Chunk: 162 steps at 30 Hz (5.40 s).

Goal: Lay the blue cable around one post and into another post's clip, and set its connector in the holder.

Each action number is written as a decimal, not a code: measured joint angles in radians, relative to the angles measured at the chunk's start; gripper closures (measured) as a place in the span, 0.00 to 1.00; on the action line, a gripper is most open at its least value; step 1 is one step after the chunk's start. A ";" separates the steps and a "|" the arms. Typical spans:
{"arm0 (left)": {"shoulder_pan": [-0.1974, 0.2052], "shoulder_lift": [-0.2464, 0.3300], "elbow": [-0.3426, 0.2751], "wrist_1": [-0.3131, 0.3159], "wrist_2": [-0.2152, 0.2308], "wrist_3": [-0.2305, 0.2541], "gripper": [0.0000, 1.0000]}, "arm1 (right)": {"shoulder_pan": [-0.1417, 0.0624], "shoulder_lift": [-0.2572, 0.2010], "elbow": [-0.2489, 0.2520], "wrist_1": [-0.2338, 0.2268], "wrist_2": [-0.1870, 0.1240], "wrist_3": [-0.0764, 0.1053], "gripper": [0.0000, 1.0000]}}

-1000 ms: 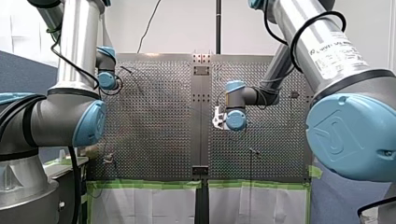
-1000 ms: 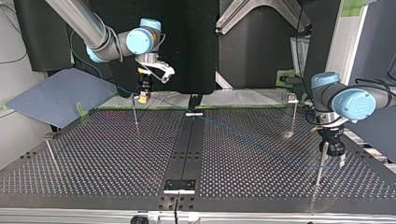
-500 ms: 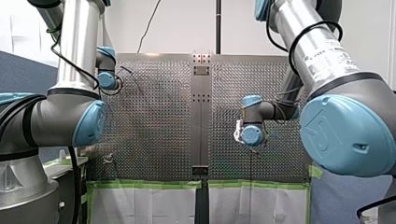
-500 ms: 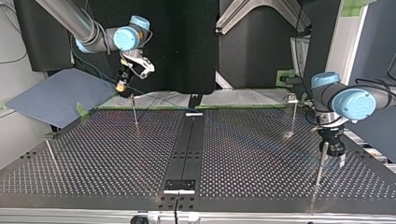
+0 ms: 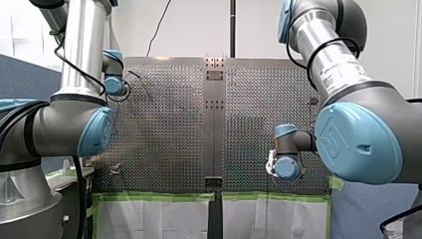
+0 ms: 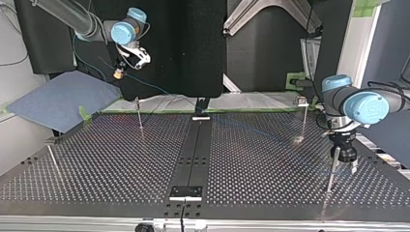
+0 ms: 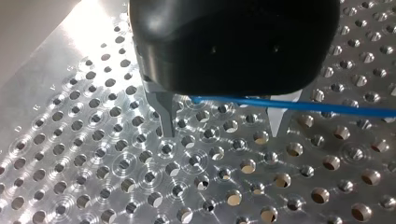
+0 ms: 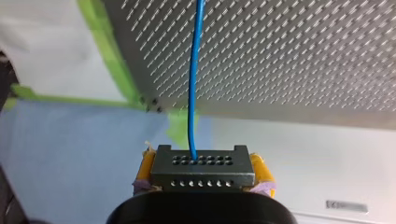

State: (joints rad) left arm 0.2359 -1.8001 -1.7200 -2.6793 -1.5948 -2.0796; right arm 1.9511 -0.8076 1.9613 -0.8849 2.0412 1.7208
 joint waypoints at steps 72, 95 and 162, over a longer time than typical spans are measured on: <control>-0.007 0.000 0.001 0.000 -0.001 0.000 0.02 | -0.314 0.632 -0.053 -0.634 -0.358 -0.003 1.00; -0.006 0.000 0.001 0.001 -0.003 -0.002 0.02 | -0.306 0.456 0.010 -0.526 -0.533 -0.032 1.00; -0.004 0.000 0.001 0.001 -0.004 -0.003 0.02 | -0.356 0.043 -0.025 -0.298 -0.649 -0.121 1.00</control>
State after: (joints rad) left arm 0.2324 -1.7999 -1.7194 -2.6785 -1.5991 -2.0831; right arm 1.5953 -0.7648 1.9364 -1.1834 1.3926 1.5998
